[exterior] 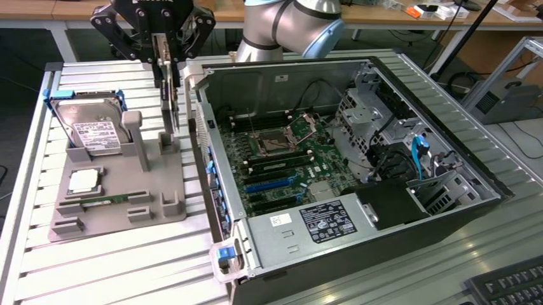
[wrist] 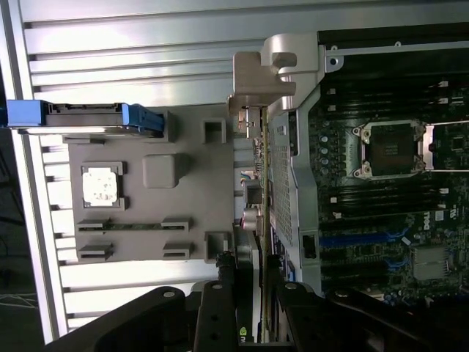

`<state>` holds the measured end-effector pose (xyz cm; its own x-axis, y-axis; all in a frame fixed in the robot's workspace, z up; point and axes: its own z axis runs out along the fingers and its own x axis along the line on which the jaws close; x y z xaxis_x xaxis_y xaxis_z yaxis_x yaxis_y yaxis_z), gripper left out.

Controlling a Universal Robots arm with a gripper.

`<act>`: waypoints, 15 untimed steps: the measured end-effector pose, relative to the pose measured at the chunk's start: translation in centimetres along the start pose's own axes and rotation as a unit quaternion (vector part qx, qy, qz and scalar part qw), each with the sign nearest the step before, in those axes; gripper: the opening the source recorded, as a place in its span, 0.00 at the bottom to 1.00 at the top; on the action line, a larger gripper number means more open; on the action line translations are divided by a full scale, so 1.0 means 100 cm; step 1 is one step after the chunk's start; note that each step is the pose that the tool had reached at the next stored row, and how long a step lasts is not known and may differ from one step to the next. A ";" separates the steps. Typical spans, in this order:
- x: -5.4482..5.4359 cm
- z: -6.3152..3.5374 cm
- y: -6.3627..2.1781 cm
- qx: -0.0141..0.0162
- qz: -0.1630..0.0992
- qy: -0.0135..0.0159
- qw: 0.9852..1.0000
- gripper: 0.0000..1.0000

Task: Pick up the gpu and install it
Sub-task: 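Pick up the gpu and move the gpu toward the slot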

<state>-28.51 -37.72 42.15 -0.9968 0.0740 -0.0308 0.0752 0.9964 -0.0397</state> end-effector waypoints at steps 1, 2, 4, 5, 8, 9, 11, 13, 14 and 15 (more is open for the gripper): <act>0.000 0.0000 0.0000 0.000 0.000 0.000 1.000 0.27; 0.000 0.0000 0.0000 0.000 0.000 0.000 1.000 0.27; -0.001 0.0000 0.0001 0.000 0.000 0.000 1.000 0.27; -0.001 0.0001 0.0001 0.000 0.000 0.000 1.000 0.27; -0.002 0.0001 0.0001 0.000 0.000 0.000 1.000 0.27; -0.002 0.0002 0.0002 0.000 0.000 0.000 1.000 0.27; -0.002 0.0002 0.0002 0.000 0.000 0.000 1.000 0.27; -0.003 0.0002 0.0002 0.000 0.000 0.000 1.000 0.27; -0.003 0.0001 0.0002 0.000 0.000 0.000 1.000 0.27; -0.003 0.0003 0.0003 0.000 0.000 0.000 1.000 0.27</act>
<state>-28.18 -37.72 42.14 -0.9968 0.0740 -0.0309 0.0752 0.9964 -0.0397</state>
